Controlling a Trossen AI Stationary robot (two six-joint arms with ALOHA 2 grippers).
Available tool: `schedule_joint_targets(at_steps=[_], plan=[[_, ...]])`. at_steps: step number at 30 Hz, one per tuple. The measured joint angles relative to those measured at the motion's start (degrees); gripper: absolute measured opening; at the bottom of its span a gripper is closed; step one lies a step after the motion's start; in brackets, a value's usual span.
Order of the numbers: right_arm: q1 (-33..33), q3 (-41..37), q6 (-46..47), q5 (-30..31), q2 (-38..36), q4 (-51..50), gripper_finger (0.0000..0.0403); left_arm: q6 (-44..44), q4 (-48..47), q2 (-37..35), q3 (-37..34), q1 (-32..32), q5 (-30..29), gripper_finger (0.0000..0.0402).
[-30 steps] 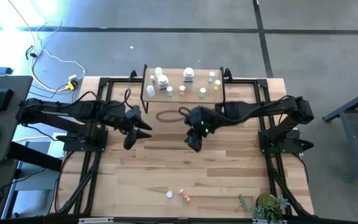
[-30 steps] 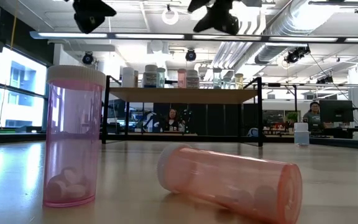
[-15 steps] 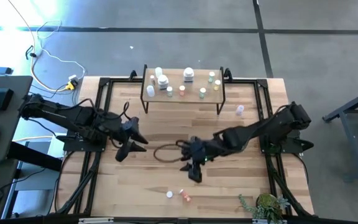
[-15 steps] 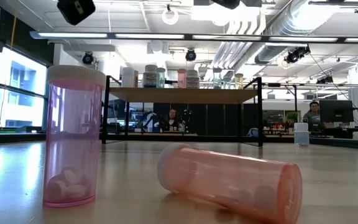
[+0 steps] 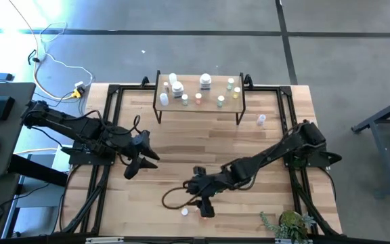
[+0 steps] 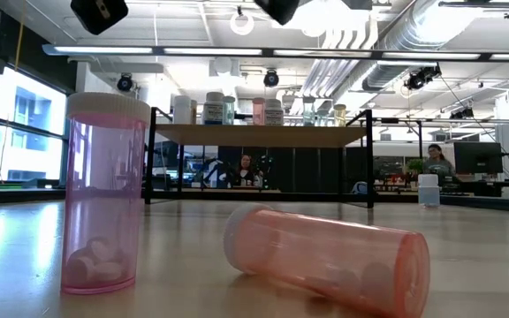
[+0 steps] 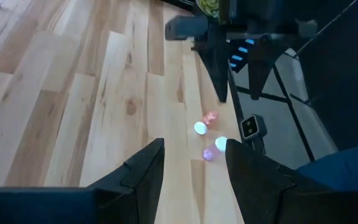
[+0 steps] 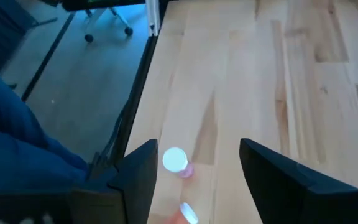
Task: Pick and place medicine bottles onto shelf by color
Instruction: Put the purple pill bottle on the shelf
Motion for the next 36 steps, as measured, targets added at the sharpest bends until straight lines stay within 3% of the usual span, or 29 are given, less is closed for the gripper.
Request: schedule_joint_targets(at_steps=[17,36], plan=[[1.73,0.0,-14.25,-1.5,8.79,7.97,0.0218,-1.54,-0.53,0.04,0.0,-0.13,-0.8,0.016],[2.01,0.0,-15.21,-4.76,15.55,14.86,0.0218,-1.55,-0.95,0.07,0.0,-0.11,-2.6,0.016]])
